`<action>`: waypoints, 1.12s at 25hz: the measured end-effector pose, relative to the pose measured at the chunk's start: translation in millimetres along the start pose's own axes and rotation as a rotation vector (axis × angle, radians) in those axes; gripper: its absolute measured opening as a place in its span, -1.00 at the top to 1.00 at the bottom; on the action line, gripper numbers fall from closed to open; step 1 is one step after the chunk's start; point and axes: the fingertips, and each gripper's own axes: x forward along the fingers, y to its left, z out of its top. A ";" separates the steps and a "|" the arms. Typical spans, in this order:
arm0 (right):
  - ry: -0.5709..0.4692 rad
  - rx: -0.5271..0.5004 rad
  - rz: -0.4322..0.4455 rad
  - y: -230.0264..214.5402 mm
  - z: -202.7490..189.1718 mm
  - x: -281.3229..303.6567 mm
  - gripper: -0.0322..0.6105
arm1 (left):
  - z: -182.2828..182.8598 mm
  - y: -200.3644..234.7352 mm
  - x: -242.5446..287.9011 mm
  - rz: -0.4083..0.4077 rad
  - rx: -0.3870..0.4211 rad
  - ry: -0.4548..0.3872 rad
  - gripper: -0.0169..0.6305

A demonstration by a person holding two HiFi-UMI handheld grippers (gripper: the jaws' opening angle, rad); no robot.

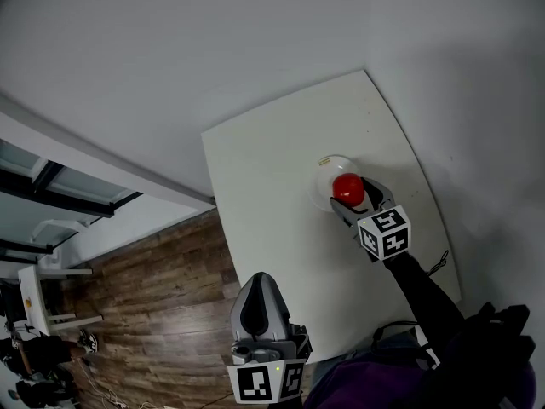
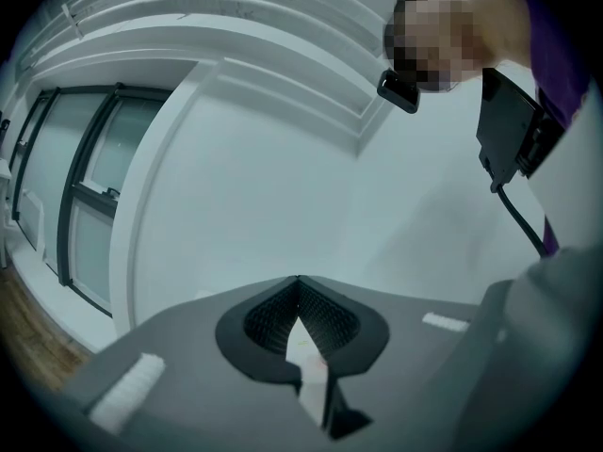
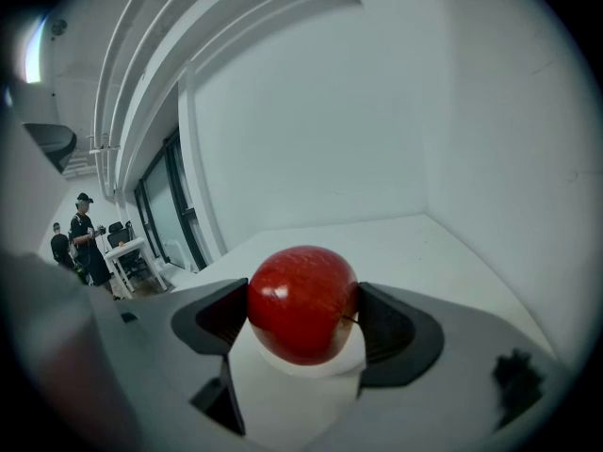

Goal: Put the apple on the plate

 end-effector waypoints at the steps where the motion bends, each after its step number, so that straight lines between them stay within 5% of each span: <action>1: 0.006 -0.004 0.003 -0.4 -1.2 3.0 -0.24 | 0.6 -0.7 1.2 -0.001 -0.001 -0.003 0.92; 28: 0.084 0.061 0.035 -8.2 -24.6 26.7 -0.24 | -3.6 5.7 1.1 0.021 0.027 0.015 0.92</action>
